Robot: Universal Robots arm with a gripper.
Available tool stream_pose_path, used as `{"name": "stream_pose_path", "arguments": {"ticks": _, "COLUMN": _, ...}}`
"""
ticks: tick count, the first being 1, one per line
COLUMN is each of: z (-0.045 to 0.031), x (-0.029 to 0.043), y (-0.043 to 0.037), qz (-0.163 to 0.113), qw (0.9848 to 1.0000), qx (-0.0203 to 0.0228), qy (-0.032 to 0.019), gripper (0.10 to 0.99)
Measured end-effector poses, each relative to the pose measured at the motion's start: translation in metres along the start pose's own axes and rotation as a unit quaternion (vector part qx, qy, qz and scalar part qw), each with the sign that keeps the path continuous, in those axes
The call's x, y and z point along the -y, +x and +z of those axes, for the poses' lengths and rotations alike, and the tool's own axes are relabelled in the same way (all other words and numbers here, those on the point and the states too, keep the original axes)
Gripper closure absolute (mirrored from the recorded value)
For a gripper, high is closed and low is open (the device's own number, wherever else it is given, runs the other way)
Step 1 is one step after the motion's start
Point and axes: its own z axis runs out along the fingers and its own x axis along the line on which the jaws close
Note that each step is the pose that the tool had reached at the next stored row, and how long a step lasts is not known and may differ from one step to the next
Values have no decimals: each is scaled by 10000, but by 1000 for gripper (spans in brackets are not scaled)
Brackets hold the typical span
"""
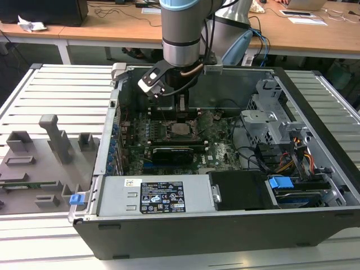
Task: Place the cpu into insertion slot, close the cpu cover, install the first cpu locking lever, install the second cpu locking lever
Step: 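Close the cpu cover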
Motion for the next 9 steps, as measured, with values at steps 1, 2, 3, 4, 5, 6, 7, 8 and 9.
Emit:
{"name": "stream_pose_path", "arguments": {"ticks": 1, "z": -1, "x": 0, "y": 0, "qz": 0, "qw": 10000, "qx": -1, "qy": 0, "gripper": 980}}
{"name": "stream_pose_path", "arguments": {"ticks": 2, "z": -3, "x": 0, "y": 0, "qz": 0, "qw": 10000, "qx": 1, "qy": 1, "gripper": 980}}
{"name": "stream_pose_path", "arguments": {"ticks": 3, "z": -3, "x": 0, "y": 0, "qz": 0, "qw": 10000, "qx": 1, "qy": 1, "gripper": 980}}
{"name": "stream_pose_path", "arguments": {"ticks": 4, "z": -4, "x": 0, "y": 0, "qz": 0, "qw": 10000, "qx": 0, "qy": 0, "gripper": 980}}
{"name": "stream_pose_path", "arguments": {"ticks": 5, "z": -5, "x": 0, "y": 0, "qz": 0, "qw": 10000, "qx": 1, "qy": 1, "gripper": 980}}
{"name": "stream_pose_path", "arguments": {"ticks": 6, "z": -8, "x": 0, "y": -1, "qz": 0, "qw": 10000, "qx": 2, "qy": 2, "gripper": 980}}
{"name": "stream_pose_path", "arguments": {"ticks": 7, "z": -20, "x": -1, "y": -1, "qz": 0, "qw": 10000, "qx": 2, "qy": 1, "gripper": 980}}
{"name": "stream_pose_path", "arguments": {"ticks": 8, "z": -28, "x": -2, "y": 0, "qz": 0, "qw": 10000, "qx": 1, "qy": 1, "gripper": 980}}
{"name": "stream_pose_path", "arguments": {"ticks": 9, "z": -34, "x": -2, "y": 0, "qz": 0, "qw": 10000, "qx": 1, "qy": 1, "gripper": 980}}
